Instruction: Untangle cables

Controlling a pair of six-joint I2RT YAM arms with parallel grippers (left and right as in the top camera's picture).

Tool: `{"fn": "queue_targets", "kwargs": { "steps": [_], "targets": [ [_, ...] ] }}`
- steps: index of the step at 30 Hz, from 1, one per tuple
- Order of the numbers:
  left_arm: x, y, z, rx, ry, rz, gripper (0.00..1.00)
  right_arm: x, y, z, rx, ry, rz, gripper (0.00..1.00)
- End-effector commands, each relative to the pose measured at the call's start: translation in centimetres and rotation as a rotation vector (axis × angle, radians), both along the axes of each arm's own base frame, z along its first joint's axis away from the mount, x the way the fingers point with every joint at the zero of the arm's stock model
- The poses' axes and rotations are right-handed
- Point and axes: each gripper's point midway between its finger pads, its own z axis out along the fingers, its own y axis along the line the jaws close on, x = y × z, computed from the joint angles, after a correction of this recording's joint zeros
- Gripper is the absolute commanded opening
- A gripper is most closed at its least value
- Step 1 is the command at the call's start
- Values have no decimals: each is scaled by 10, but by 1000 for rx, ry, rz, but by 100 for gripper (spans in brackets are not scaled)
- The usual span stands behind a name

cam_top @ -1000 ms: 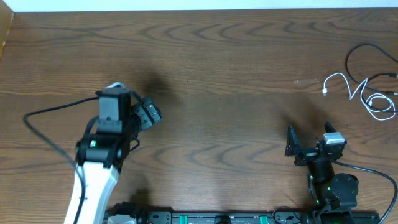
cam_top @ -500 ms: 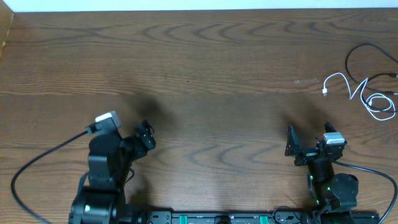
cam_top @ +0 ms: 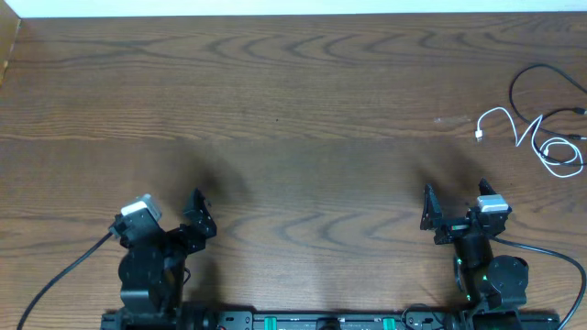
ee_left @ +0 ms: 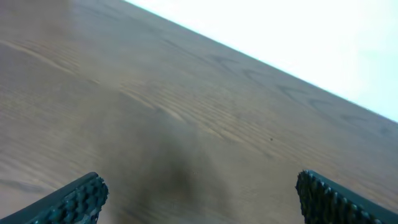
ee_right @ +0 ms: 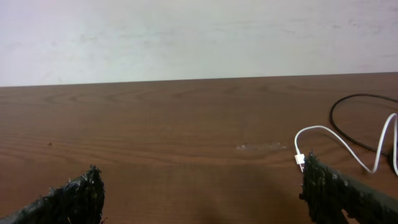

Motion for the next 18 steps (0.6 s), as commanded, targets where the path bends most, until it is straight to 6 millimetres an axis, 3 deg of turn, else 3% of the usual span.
{"fn": "queue_targets", "kwargs": {
  "steps": [1, 9, 18],
  "targets": [
    [0, 4, -3, 34, -55, 9, 98, 0, 0, -1, -12, -2, 2, 99],
    [19, 3, -10, 61, -209, -1, 98, 0, 0, -1, -12, -2, 2, 99],
    [32, -3, -31, 137, -245, -51, 98, 0, 0, -1, -12, -2, 2, 99]
  ]
}}
